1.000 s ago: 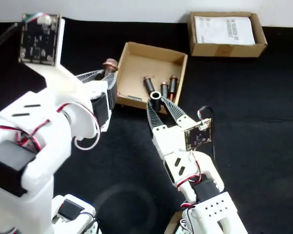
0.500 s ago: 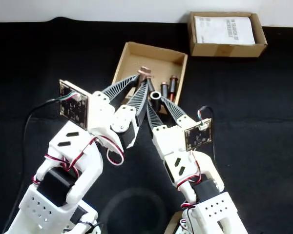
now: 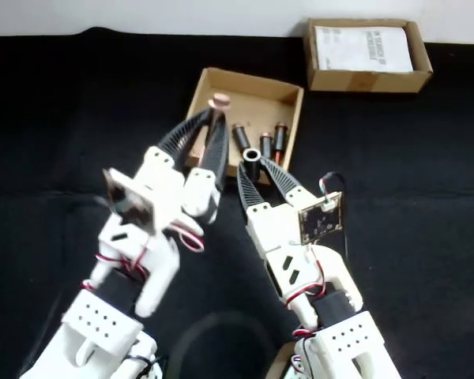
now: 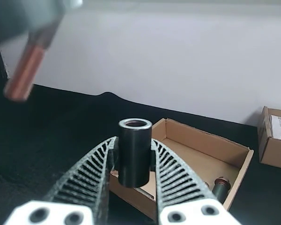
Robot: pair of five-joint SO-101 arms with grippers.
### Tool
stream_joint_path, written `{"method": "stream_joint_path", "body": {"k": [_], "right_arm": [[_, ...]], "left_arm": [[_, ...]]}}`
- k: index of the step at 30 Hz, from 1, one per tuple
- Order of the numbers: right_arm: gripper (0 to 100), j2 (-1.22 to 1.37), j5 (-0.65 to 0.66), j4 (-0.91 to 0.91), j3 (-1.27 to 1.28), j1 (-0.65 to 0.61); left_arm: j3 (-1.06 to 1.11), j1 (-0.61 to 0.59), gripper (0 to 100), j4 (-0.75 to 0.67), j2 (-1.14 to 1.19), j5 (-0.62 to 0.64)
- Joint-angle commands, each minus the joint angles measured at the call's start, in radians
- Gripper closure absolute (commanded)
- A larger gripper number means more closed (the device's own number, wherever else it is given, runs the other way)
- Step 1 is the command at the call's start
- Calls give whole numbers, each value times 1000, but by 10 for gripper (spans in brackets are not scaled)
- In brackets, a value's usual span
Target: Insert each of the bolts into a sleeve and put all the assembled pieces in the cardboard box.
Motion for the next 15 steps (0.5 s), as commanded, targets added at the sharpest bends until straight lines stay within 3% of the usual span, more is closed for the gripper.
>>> {"method": "stream_joint_path", "body": {"k": [1,6,15], "right_arm": [[991,-28,8,-7,-7,-1],[991,-24,8,-7,-7,-1],[991,-28,8,-7,54,-5]], "left_arm": [[165,101,991,-292,-18,-180],[311,197,991,-523,-18,-338],[153,177,991,-539,-16,-353]]}}
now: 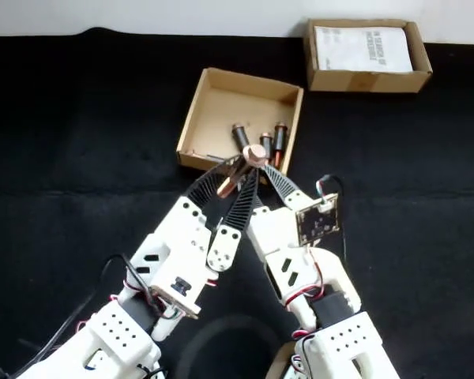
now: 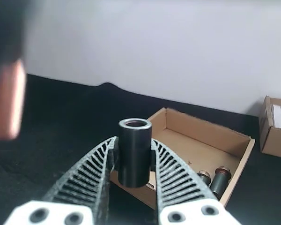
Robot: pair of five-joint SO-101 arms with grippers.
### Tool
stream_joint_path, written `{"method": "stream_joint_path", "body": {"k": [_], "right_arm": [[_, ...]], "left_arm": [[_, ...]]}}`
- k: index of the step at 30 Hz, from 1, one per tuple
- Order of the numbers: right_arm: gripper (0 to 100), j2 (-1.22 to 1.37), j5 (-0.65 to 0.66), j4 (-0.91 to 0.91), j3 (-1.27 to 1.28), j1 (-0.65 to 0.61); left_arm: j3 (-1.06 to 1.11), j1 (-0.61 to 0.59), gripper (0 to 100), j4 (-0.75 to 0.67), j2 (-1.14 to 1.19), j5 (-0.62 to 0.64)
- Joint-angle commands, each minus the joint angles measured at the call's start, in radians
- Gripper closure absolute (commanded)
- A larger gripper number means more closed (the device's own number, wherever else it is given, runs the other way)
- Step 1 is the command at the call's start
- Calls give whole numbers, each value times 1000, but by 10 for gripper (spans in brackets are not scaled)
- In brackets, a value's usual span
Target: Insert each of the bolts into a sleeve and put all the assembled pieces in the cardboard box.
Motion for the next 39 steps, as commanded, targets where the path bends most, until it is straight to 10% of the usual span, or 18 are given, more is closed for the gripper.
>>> {"method": "stream_joint_path", "body": {"k": [1,39], "right_arm": [[991,-27,8,-5,2,-4],[991,-183,-35,4,25,-116]], "left_arm": [[-142,-10,991,-18,-16,-8],[-185,-136,990,-3,285,241]]}}
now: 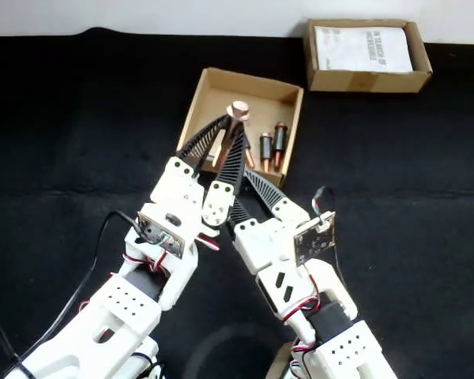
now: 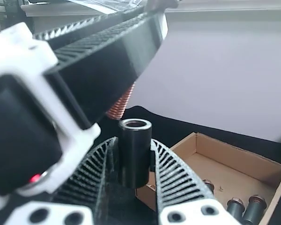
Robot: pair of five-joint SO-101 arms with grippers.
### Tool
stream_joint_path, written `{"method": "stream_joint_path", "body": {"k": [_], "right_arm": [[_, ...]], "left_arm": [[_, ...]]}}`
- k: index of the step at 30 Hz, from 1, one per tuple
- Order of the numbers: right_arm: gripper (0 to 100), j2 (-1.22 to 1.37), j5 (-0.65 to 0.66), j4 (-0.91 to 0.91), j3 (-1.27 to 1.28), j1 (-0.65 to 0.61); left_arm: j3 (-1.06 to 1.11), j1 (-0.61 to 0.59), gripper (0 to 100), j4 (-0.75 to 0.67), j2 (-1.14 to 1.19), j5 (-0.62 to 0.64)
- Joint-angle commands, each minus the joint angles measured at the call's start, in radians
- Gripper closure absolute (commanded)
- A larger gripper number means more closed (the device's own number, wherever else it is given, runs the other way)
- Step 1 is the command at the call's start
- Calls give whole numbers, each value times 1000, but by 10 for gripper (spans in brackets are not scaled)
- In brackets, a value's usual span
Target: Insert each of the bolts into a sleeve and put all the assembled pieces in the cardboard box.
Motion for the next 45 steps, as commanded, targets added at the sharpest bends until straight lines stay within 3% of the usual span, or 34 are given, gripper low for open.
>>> {"method": "stream_joint_path", "body": {"k": [1,4,6,10,15,21,33,42,45], "right_arm": [[991,-25,-8,2,12,-4],[991,-25,-6,2,62,39],[991,-27,-5,2,85,96],[991,-31,-3,4,113,185],[991,-31,-3,4,140,214],[991,-31,-8,4,151,217],[991,-33,-11,93,142,219],[991,-33,-11,93,147,220],[991,-33,-11,93,143,240]], "left_arm": [[-8,2,990,-2,1,2],[13,-33,990,11,-1,5],[48,-90,990,98,-5,8],[97,-183,990,466,-70,169],[38,-194,990,957,-140,298],[-38,-197,990,1306,-166,385],[-33,-197,990,1508,-174,388],[59,-189,986,1516,-173,382],[108,-189,925,1517,-173,344]]}}
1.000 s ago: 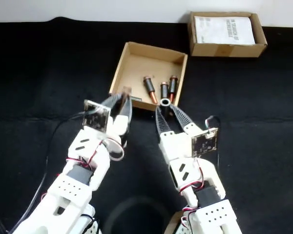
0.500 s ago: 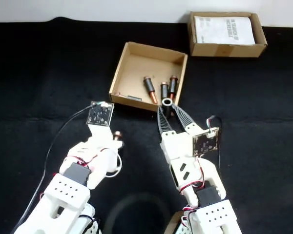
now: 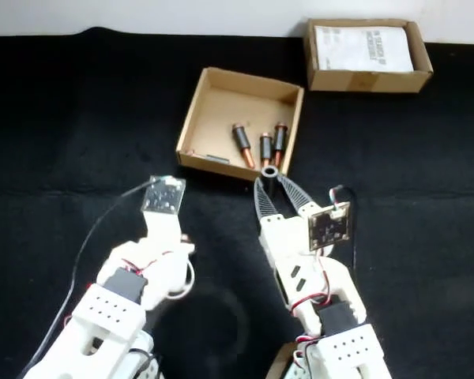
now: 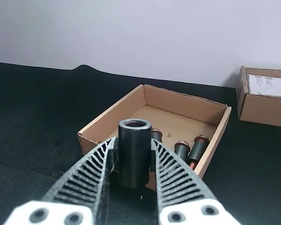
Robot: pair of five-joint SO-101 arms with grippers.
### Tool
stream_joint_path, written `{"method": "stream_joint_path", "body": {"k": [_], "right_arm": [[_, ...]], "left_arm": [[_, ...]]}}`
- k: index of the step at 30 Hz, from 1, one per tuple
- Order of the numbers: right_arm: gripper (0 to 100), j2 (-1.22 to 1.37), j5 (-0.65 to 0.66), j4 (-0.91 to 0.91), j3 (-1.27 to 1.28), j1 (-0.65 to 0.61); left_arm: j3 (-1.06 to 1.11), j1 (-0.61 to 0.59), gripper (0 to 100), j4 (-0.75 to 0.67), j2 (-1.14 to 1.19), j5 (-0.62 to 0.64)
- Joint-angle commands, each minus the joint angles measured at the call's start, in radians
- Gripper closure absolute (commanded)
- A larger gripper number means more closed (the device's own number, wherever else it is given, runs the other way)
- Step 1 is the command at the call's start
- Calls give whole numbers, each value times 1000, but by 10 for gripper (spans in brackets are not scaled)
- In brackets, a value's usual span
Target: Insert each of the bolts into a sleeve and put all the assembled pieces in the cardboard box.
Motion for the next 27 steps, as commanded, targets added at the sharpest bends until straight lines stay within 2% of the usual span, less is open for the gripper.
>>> {"method": "stream_joint_path", "body": {"k": [1,4,12,15,20,27], "right_arm": [[991,-28,-11,2,39,25],[991,-28,-11,2,38,28],[991,-28,-6,2,38,28],[991,-28,-6,2,39,30],[991,-28,-9,2,45,33],[991,-28,-9,2,45,33]], "left_arm": [[19,-8,886,5,-19,-43],[19,-8,786,6,-21,-49],[12,-10,777,11,-21,-51],[-61,-10,774,118,-21,-51],[-275,-7,773,381,-18,-64],[-329,-7,775,428,-15,-192]]}}
